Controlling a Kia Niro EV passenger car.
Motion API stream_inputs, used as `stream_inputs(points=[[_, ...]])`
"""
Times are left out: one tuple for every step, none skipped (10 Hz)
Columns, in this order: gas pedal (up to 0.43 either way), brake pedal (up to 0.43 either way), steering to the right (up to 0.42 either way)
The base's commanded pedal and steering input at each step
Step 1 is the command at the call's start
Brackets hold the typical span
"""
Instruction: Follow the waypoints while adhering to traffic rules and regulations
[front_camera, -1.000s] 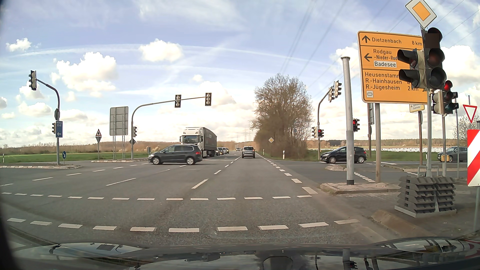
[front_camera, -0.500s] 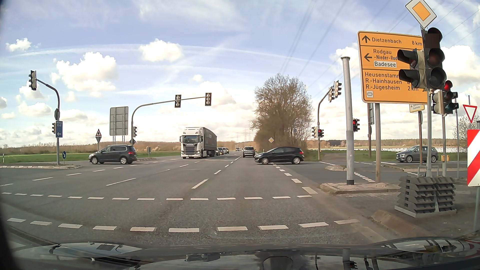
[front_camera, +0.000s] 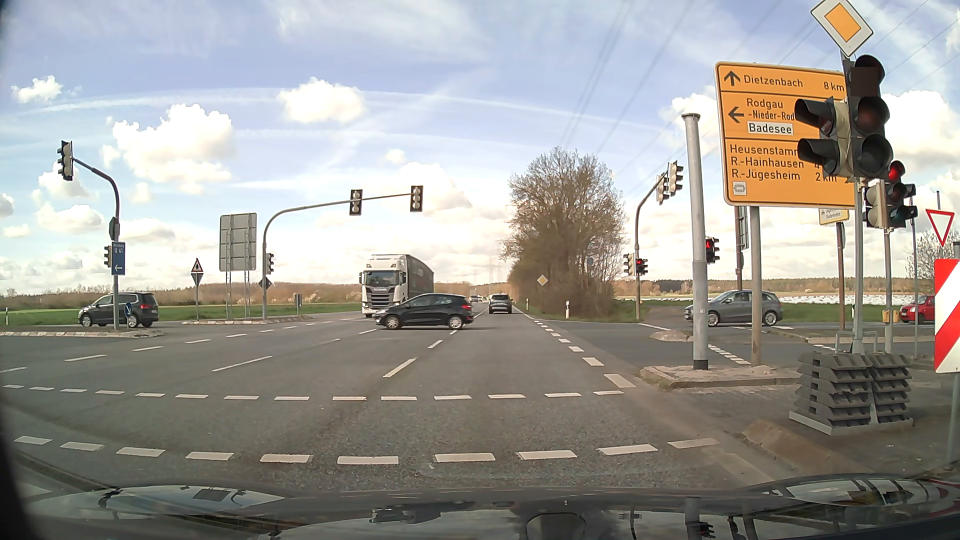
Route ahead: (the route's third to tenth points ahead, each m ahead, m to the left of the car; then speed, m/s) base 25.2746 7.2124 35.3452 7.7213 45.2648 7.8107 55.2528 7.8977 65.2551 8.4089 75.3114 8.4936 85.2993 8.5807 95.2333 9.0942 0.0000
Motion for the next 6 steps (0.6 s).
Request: stream_inputs(points=[[0.0, 0.311, -0.004], [0.0, 0.311, -0.004], [0.0, 0.311, -0.004], [0.0, 0.311, -0.004], [0.0, 0.311, -0.004], [0.0, 0.311, -0.004]])
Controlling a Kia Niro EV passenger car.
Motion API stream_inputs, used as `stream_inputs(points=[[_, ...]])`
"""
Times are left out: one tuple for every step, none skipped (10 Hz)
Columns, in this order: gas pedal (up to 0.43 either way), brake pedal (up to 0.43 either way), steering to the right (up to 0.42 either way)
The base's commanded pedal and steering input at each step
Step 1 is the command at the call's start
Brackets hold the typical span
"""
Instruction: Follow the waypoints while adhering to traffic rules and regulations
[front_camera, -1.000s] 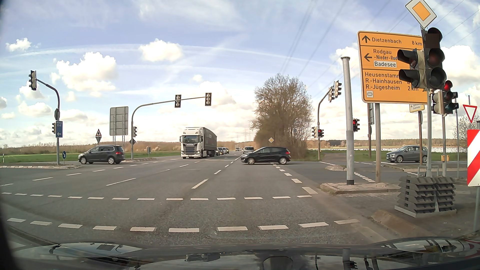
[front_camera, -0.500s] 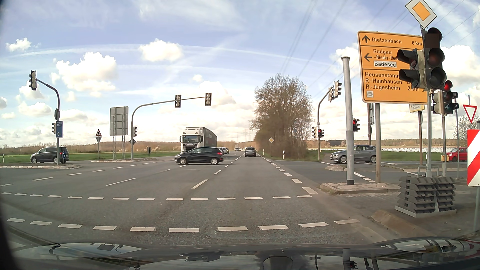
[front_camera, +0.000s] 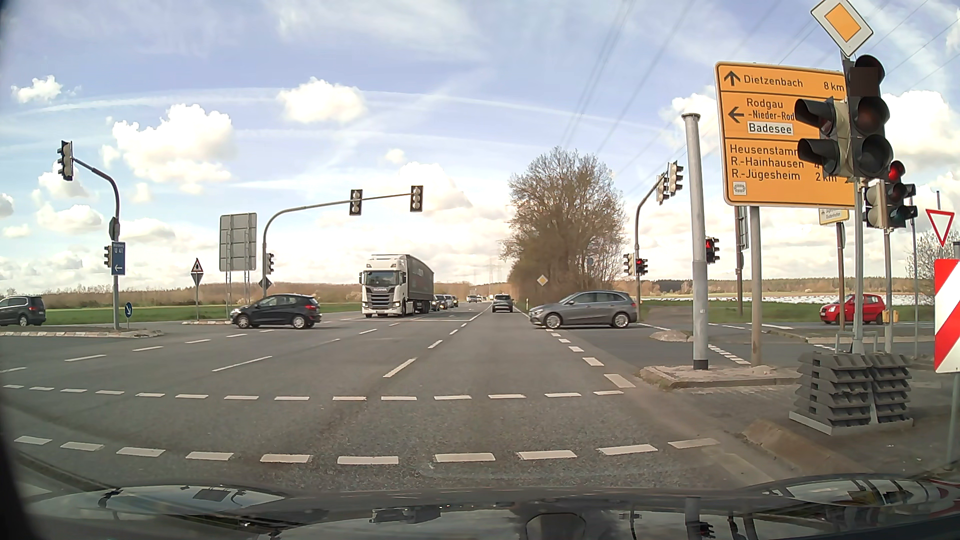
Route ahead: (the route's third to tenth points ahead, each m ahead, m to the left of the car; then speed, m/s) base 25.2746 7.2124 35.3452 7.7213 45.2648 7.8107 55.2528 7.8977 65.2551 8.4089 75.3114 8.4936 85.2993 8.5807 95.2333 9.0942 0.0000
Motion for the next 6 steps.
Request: stream_inputs(points=[[0.0, 0.311, -0.004], [0.0, 0.311, -0.004], [0.0, 0.311, -0.004], [0.0, 0.311, -0.004], [0.0, 0.311, -0.004], [0.0, 0.311, -0.004]])
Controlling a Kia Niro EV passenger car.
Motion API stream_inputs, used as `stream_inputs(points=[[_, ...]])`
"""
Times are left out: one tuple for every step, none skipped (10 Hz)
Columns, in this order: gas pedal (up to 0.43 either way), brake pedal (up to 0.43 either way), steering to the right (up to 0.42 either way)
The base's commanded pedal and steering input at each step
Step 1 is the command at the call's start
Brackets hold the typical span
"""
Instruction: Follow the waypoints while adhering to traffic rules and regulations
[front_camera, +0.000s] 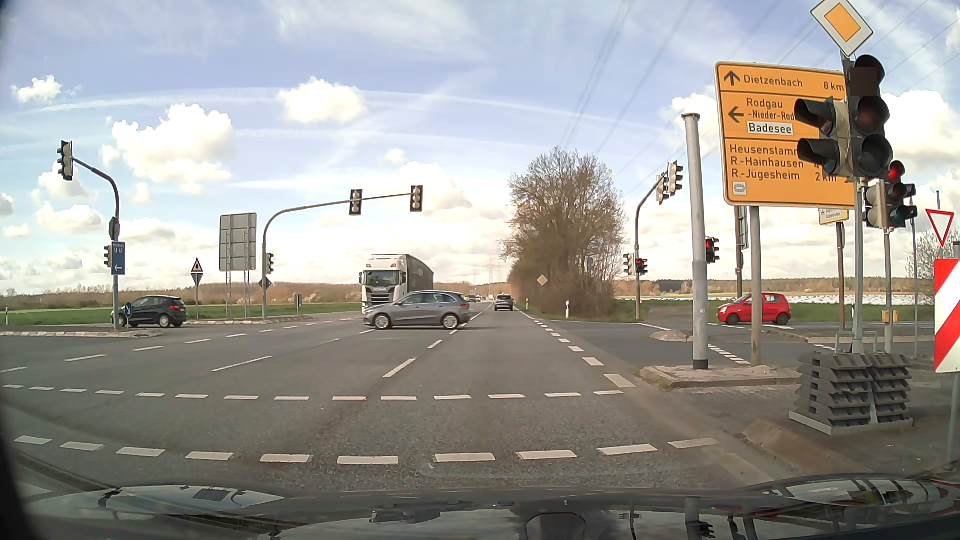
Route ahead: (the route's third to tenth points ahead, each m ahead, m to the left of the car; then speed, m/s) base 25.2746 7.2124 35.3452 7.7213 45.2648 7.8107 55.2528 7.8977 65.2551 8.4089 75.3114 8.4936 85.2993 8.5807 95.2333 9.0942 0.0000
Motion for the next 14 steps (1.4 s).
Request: stream_inputs(points=[[0.0, 0.311, -0.004], [0.0, 0.311, -0.004], [0.0, 0.305, -0.004], [0.0, 0.311, -0.004], [0.0, 0.305, -0.004], [0.0, 0.305, -0.004], [0.0, 0.305, -0.004], [0.0, 0.305, -0.004], [0.0, 0.305, -0.004], [0.0, 0.305, -0.004], [0.0, 0.305, -0.004], [0.0, 0.311, -0.004], [0.0, 0.311, -0.004], [0.0, 0.311, -0.004]])
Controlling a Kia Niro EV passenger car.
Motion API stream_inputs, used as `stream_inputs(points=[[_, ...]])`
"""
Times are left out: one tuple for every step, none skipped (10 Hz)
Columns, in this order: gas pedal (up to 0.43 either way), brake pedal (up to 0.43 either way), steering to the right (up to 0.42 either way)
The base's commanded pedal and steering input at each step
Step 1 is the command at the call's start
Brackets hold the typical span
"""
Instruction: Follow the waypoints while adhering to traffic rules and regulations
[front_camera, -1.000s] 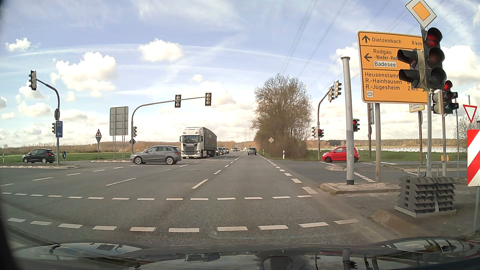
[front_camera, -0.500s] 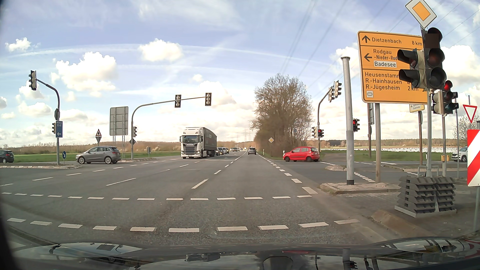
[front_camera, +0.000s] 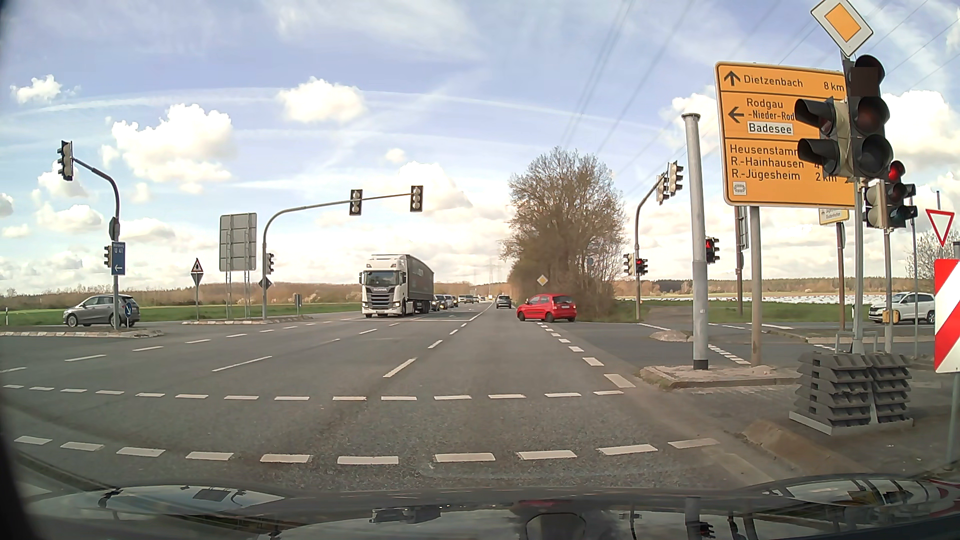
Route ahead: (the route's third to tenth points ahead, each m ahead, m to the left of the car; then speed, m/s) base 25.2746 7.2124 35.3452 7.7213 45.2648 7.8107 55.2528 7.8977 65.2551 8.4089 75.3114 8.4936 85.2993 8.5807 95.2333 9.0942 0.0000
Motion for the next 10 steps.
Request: stream_inputs(points=[[0.0, 0.305, -0.004], [0.0, 0.311, -0.004], [0.0, 0.311, -0.004], [0.0, 0.311, -0.004], [0.0, 0.311, -0.004], [0.0, 0.305, -0.004], [0.0, 0.305, -0.004], [0.0, 0.311, -0.004], [0.0, 0.305, -0.004], [0.0, 0.311, -0.004]])
